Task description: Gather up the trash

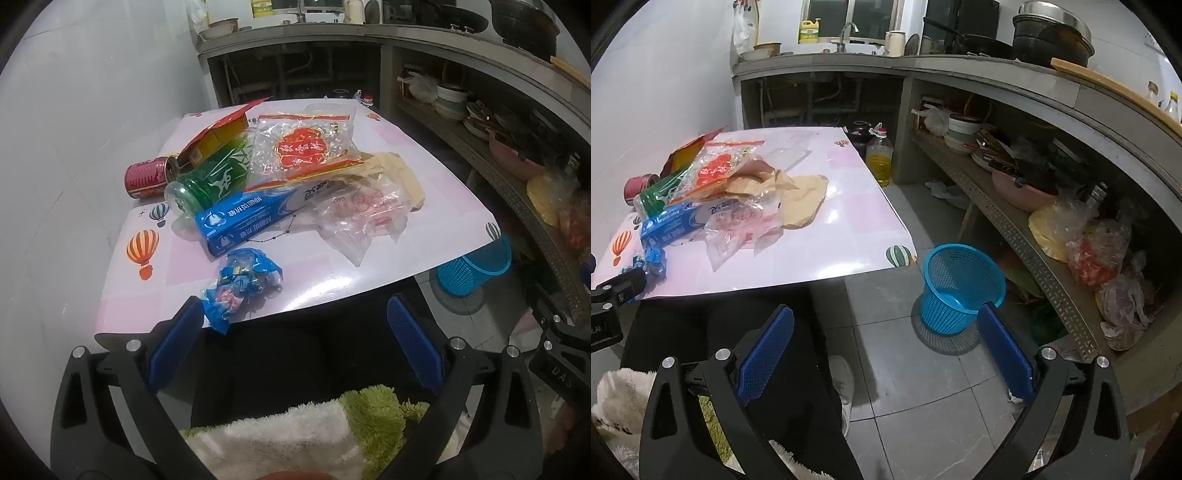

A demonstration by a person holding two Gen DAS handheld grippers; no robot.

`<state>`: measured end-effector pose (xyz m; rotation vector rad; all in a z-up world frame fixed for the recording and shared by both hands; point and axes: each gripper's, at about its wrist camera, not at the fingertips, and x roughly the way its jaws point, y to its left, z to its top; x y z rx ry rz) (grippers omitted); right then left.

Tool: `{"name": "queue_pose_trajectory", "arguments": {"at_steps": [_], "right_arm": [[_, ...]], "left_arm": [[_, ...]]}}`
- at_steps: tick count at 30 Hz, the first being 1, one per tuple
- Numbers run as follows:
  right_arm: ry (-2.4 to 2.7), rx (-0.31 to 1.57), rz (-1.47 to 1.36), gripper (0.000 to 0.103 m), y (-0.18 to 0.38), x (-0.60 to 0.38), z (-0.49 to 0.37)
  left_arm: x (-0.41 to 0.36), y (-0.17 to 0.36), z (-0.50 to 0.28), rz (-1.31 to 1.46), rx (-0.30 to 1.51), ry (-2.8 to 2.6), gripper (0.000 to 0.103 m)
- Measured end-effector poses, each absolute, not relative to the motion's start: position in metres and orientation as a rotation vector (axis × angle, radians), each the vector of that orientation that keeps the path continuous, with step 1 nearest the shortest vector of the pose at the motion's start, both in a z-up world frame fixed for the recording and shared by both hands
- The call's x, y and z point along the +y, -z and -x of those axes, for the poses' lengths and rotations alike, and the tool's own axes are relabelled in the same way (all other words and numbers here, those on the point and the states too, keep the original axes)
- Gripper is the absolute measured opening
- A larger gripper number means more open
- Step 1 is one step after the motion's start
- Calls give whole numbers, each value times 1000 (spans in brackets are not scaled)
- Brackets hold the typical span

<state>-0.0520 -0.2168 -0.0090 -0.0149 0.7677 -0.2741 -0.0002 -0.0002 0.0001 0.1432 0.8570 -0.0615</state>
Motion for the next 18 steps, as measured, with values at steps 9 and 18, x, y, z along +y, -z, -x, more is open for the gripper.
{"name": "queue_pose_trajectory", "arguments": {"at_steps": [9,18], "right_arm": [[273,768,15,97,8,-217,52],[274,766,16,97,7,-216,52]], "left_arm": [[1,-1,0,-137,862,63,95],[0,3,0,-135,868,66,95]]}}
